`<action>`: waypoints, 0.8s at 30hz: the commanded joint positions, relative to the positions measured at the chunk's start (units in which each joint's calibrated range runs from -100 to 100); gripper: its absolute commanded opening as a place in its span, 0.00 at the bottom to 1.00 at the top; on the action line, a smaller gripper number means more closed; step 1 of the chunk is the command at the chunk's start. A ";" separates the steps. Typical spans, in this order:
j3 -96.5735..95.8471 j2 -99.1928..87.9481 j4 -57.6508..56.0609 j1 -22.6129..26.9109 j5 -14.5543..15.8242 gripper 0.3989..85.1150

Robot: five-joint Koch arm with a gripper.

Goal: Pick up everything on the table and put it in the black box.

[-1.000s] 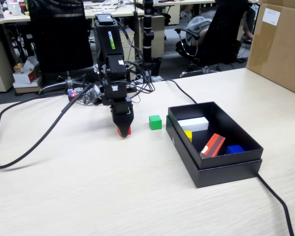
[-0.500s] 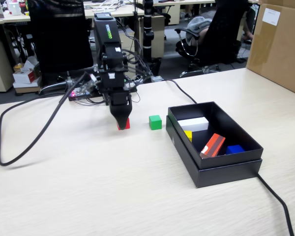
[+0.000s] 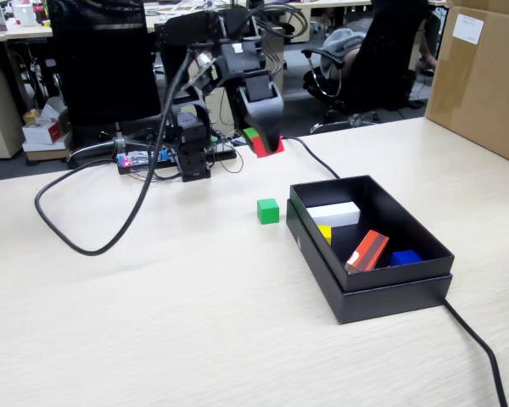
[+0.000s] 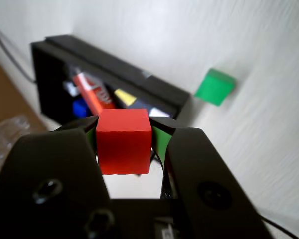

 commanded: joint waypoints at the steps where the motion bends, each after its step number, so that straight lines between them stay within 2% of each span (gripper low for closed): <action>1: 8.26 3.02 0.04 1.32 0.73 0.01; 3: 12.15 5.77 0.04 2.10 1.07 0.01; 5: 22.49 17.48 -0.13 4.05 1.95 0.01; 11: 34.55 37.79 -0.04 5.47 2.88 0.01; 13: 37.09 46.28 -0.04 5.86 2.39 0.01; 24: 38.45 56.37 0.22 6.25 -0.54 0.01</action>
